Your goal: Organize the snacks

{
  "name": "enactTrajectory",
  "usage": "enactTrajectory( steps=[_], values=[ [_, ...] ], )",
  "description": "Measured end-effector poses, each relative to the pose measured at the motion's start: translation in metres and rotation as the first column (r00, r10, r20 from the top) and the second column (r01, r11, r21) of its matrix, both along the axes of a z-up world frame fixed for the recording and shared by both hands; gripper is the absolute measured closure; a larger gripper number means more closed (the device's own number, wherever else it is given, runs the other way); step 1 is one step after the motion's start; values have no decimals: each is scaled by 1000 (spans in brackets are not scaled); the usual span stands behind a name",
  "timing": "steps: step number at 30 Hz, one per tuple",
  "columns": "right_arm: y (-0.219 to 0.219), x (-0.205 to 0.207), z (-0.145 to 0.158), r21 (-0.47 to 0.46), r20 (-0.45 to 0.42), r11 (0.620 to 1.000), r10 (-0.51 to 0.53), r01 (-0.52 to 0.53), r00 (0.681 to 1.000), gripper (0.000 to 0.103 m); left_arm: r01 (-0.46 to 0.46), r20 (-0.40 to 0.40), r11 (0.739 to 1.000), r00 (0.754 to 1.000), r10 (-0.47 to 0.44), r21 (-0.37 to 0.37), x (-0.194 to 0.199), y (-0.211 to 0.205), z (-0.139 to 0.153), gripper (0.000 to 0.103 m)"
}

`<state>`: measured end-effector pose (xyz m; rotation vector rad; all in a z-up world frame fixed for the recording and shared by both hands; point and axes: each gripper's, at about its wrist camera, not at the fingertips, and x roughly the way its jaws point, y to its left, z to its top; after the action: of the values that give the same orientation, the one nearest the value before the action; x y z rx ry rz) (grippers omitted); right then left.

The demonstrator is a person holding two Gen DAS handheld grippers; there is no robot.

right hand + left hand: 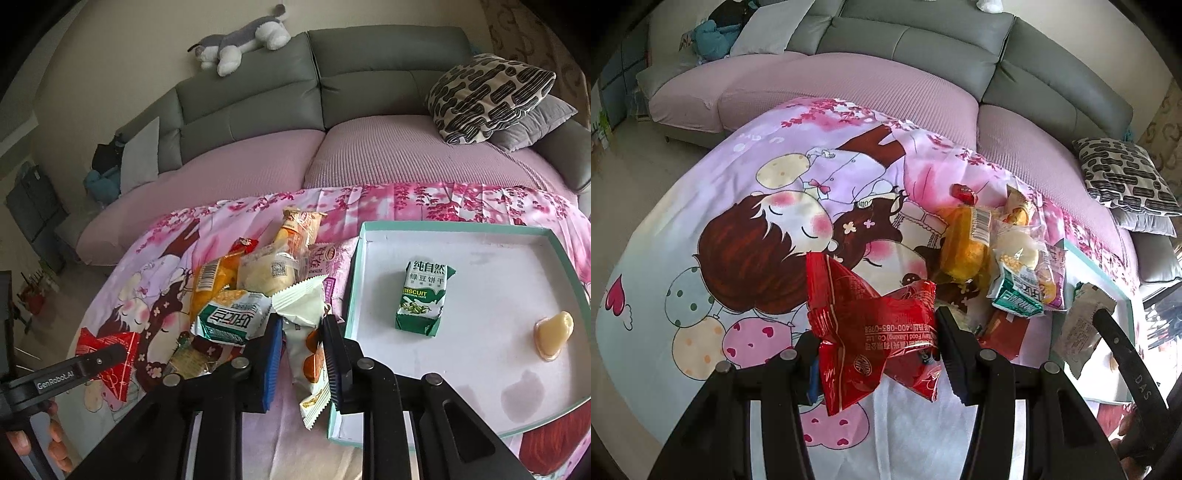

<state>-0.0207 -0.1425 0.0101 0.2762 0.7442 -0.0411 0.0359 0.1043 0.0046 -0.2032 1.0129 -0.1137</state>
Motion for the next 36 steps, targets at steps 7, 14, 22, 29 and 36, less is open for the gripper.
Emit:
enactTrajectory(
  steps=[7, 14, 22, 29, 36],
  values=[
    [-1, -7, 9, 5, 30, 1000, 6, -6, 1000, 80, 34, 39, 999, 999, -33, -28, -4, -15, 12, 49],
    [-10, -15, 16, 7, 53, 1000, -20, 20, 998, 81, 121, 85, 993, 989, -119, -18, -10, -53, 26, 49],
    [-46, -31, 26, 40, 88, 994, -109, 106, 990, 92, 209, 97, 978, 974, -206, -23, -14, -96, 29, 49],
    [-87, -44, 23, 71, 70, 974, -219, 214, 973, 92, 312, 72, 950, 948, -310, -9, -16, -144, 19, 49],
    [-122, -53, 5, 68, -25, 942, -327, 328, 945, 92, 412, 62, 911, 909, -413, 34, -19, -191, 9, 49]
  ],
)
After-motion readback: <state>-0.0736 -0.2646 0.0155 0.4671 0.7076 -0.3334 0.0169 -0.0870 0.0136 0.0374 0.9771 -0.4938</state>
